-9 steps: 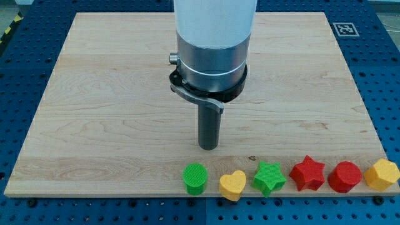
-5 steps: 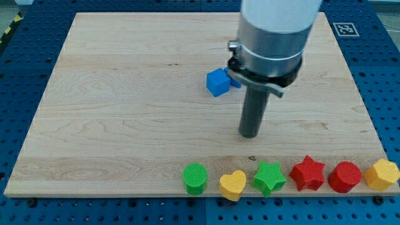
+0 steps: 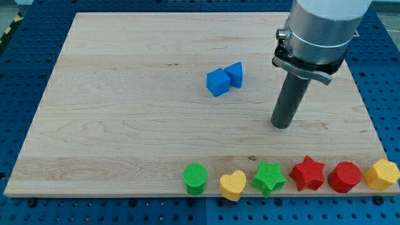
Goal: Separate the blue blocks from each other
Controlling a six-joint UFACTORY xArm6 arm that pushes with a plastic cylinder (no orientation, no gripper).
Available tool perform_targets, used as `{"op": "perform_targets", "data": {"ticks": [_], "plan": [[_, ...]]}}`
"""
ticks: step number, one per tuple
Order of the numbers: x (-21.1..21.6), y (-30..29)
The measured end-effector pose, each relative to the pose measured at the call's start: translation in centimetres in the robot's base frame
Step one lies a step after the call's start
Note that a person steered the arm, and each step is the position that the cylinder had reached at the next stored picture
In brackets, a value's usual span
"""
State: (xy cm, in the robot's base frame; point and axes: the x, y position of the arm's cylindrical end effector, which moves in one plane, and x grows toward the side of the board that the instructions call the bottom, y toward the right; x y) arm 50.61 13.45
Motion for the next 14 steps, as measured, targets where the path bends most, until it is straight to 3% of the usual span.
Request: {"op": "perform_targets", "data": {"ticks": [3, 5, 6, 7, 11, 14], "plan": [[-0.8, 3.2], [-5.0, 4.4], [-7.4, 0.9], [-7.1, -1.6], [-7.3, -2.0], [-9.5, -7.6]]}}
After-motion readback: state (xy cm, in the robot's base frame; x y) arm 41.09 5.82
